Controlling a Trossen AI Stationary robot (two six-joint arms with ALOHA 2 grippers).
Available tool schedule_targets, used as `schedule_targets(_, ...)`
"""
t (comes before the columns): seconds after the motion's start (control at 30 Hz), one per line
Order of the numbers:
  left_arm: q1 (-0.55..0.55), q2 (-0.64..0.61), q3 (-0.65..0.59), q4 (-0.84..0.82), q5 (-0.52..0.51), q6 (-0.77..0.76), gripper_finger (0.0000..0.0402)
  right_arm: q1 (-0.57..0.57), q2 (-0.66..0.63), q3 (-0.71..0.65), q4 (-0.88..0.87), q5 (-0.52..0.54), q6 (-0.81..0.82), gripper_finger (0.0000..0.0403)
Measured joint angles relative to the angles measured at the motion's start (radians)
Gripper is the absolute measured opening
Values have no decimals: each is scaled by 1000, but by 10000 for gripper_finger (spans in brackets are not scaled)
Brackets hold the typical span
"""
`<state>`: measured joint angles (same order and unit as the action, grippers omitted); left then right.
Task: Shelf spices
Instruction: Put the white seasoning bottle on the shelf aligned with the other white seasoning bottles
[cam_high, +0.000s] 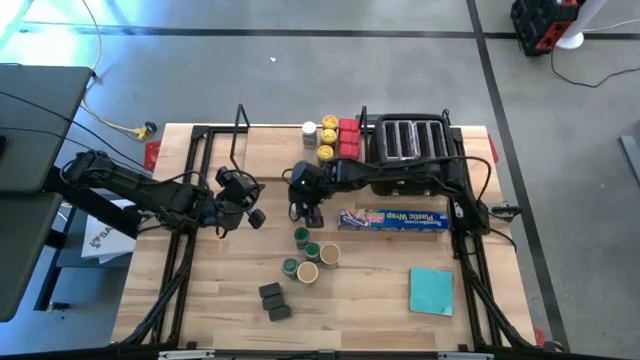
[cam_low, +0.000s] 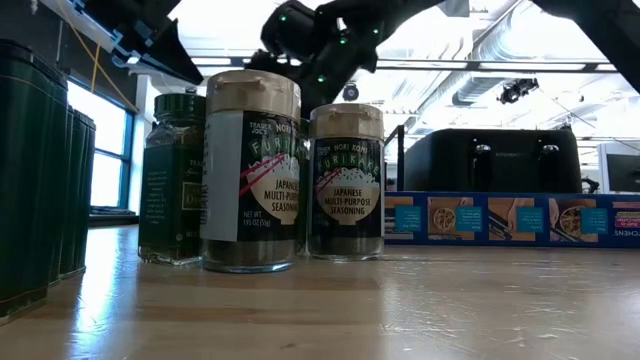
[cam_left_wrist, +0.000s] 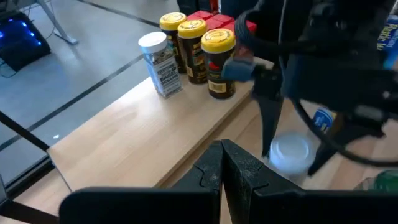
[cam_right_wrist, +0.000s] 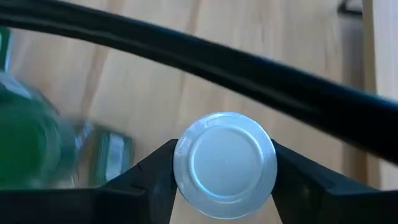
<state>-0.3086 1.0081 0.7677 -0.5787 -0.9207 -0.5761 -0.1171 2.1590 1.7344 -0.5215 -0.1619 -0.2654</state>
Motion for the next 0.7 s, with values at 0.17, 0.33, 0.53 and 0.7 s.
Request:
schedule_targets(0.17, -17, 2, 0, -4, 2, -15, 1, -3, 24, 1, 59, 4, 2, 236)
schedule_targets(0.33, -28, 2, 0, -4, 3, -16, 1, -6, 24, 22, 57, 12, -10, 240)
schedule_targets(0.53, -27, 2, 0, -20, 12, -51, 1, -7, 21, 99, -49, 23, -45, 242)
schedule_targets(0.7, -27, 12, -20, -61, 45, -130, 4, 28, -9, 184, -280, 149, -48, 243)
